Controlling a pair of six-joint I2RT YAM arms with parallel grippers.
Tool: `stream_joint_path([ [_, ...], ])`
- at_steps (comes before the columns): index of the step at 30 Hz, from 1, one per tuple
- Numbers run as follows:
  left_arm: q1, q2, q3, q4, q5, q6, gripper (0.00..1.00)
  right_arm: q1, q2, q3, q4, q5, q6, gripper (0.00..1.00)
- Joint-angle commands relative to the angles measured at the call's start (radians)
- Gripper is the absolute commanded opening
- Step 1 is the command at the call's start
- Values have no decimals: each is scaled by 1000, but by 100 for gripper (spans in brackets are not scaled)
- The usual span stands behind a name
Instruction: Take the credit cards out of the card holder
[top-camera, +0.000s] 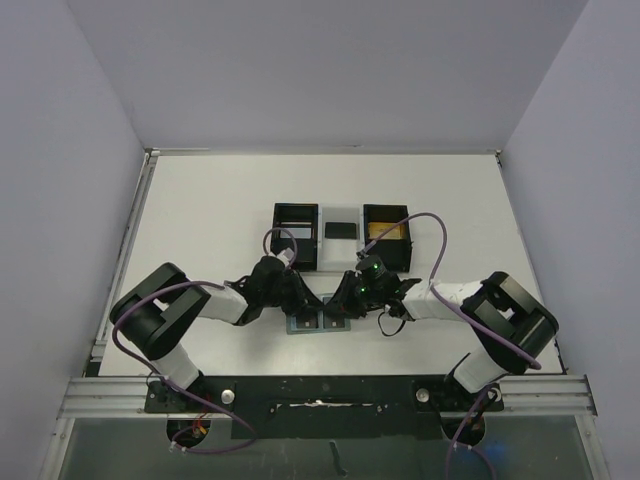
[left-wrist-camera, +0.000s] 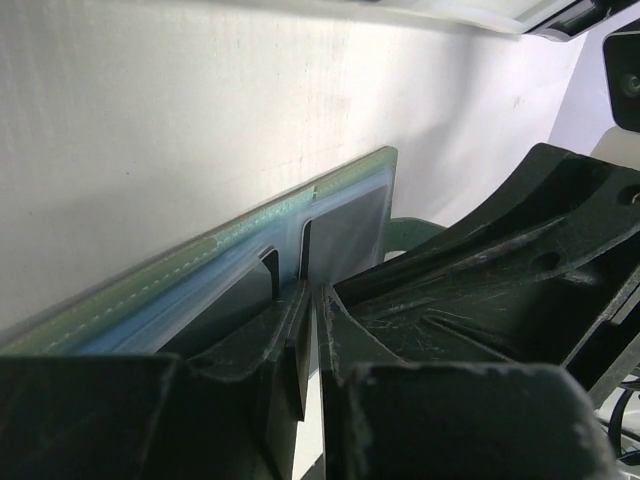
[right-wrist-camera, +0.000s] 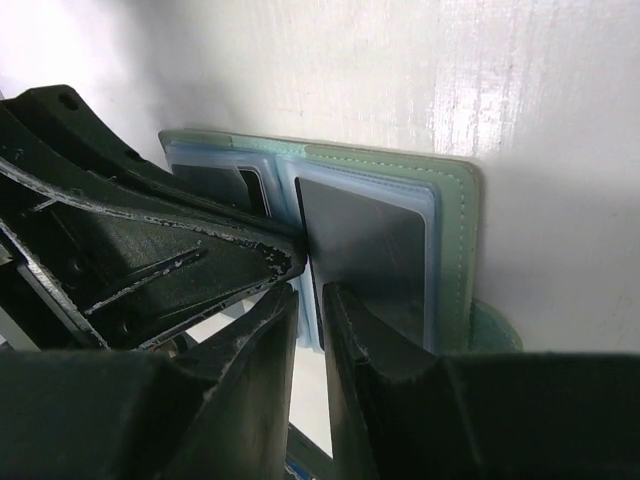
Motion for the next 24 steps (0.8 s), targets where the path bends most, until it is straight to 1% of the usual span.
stream_joint_path([
  [1,-20,1,-1,105,83,-18,7,3,7,-26,-87,35,-8,21],
  [3,-18,-12,7,46,63,7,8,3,-46,-15,-126,72,-25,21],
  [6,-22,-60,37,-119,3,81,15,-2,-110,33,-227,138,-75,24],
  [9,-23,-96,98,-294,-60,173,23,-4,-132,96,-329,188,-115,26],
  [11,-23,-91,142,-384,-75,224,27,-4,-124,114,-347,194,-126,27],
  [14,-38,-46,206,-486,-105,285,29,-4,-76,107,-324,177,-121,27],
  [17,-63,7,244,-580,-156,311,29,-1,-17,105,-310,162,-104,25],
  [20,-80,12,236,-595,-193,301,31,6,-12,88,-288,160,-86,23],
  [21,-81,6,230,-594,-201,296,33,6,-9,83,-283,153,-80,22],
  [22,-81,-1,225,-598,-209,291,36,6,-7,80,-281,150,-79,21],
  [24,-81,-15,214,-598,-216,284,39,6,-4,74,-278,146,-75,17],
])
